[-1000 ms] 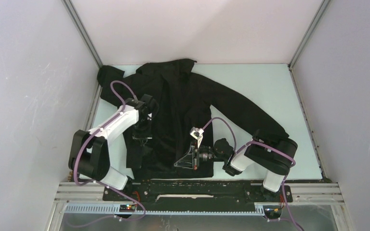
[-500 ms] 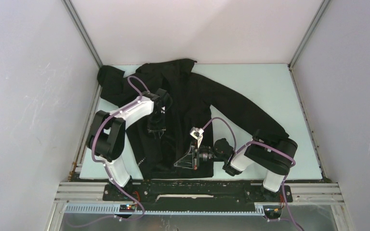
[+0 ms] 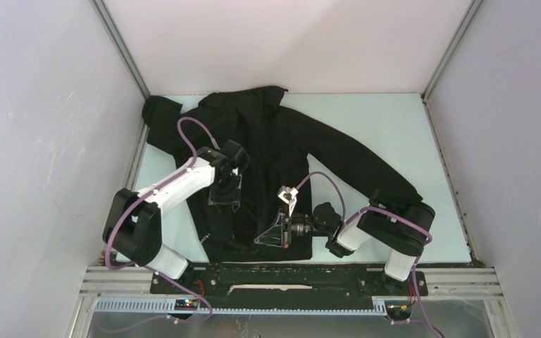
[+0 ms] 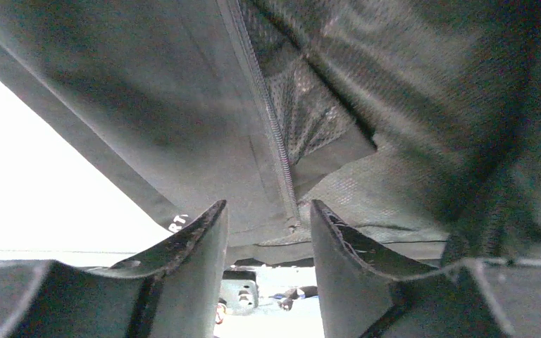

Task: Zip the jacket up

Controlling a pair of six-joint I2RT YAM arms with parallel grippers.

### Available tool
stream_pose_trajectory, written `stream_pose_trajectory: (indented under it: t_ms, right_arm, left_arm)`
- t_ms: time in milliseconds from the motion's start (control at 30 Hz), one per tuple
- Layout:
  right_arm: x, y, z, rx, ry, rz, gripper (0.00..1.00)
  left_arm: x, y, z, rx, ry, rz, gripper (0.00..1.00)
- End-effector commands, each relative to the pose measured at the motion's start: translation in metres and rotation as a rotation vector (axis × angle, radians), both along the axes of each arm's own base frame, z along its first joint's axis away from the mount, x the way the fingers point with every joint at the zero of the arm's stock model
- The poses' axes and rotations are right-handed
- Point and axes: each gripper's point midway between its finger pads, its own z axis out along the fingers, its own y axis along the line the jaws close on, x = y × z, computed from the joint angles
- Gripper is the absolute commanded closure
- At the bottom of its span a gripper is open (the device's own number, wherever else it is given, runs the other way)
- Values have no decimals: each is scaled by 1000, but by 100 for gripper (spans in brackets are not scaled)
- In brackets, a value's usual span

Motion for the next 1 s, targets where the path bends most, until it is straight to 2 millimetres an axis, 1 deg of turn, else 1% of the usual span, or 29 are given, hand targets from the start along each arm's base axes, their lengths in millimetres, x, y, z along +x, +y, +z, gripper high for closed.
stream_pose_trajectory:
  t_ms: [0, 67, 200, 267, 367, 433, 467, 633, 867, 967]
  right_arm:
    - [-3, 5, 19, 76, -45, 29, 100]
    - [-3, 4, 19, 75, -47, 28, 100]
    - [-3, 5, 20, 77, -48, 30, 100]
    - [-3, 5, 19, 76, -47, 30, 100]
    - [-3, 5, 21, 80, -50, 30, 100]
    - [-3, 4, 20, 77, -47, 29, 100]
    - [-3, 4, 20, 78, -48, 31, 100]
    - [-4, 5, 20, 78, -50, 32, 100]
    - [-3, 5, 19, 76, -49, 29, 100]
    - [-3, 5, 19, 77, -48, 29, 100]
  left_arm:
    - [-18, 4, -18, 41, 63, 8, 50]
    - [-21, 5, -23, 52, 89, -7, 50]
    - [-23, 10, -27, 83, 110, -21, 55]
    - [-25, 9, -28, 76, 117, -23, 54]
    - [-32, 6, -32, 57, 148, -25, 48]
    - [-34, 9, -34, 67, 151, -28, 47]
    - [-35, 10, -35, 75, 152, -30, 47]
    - [-38, 11, -43, 78, 168, -31, 54]
    - [-39, 11, -55, 80, 184, -46, 56]
    - [-37, 9, -58, 70, 176, -47, 53]
